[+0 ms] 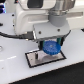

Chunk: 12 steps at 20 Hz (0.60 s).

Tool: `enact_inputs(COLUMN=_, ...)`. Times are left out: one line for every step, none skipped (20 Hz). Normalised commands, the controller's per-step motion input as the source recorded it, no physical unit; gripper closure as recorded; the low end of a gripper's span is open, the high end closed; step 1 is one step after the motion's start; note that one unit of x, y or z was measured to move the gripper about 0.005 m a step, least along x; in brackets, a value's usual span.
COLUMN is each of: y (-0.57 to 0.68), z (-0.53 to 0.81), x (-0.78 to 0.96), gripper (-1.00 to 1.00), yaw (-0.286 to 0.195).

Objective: Insert the blue gear onto the right peg, followed by the red gear

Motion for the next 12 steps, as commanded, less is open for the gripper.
enact_inputs(y=-0.08, z=-0.24, x=0.12, gripper=1.0, yaw=0.0)
enact_inputs(y=-0.06, z=-0.16, x=0.14, gripper=1.0, yaw=0.0)
enact_inputs(y=-0.03, z=-0.05, x=0.2, gripper=1.0, yaw=0.0)
enact_inputs(y=-0.02, z=0.01, x=0.2, gripper=1.0, yaw=0.0)
enact_inputs(y=-0.02, z=0.11, x=0.18, gripper=1.0, yaw=0.0)
enact_inputs(y=0.03, z=0.0, x=0.0, gripper=1.0, yaw=0.0)
enact_inputs(y=0.11, z=0.08, x=0.0, gripper=1.0, yaw=0.0)
enact_inputs(y=0.2, z=0.21, x=0.0, gripper=1.0, yaw=0.0)
enact_inputs(y=0.18, z=0.25, x=0.0, gripper=1.0, yaw=0.0)
enact_inputs(y=0.15, z=0.25, x=0.0, gripper=1.0, yaw=0.0)
enact_inputs(y=0.1, z=0.13, x=0.0, gripper=1.0, yaw=0.0)
enact_inputs(y=-0.02, z=0.19, x=0.14, gripper=1.0, yaw=0.0)
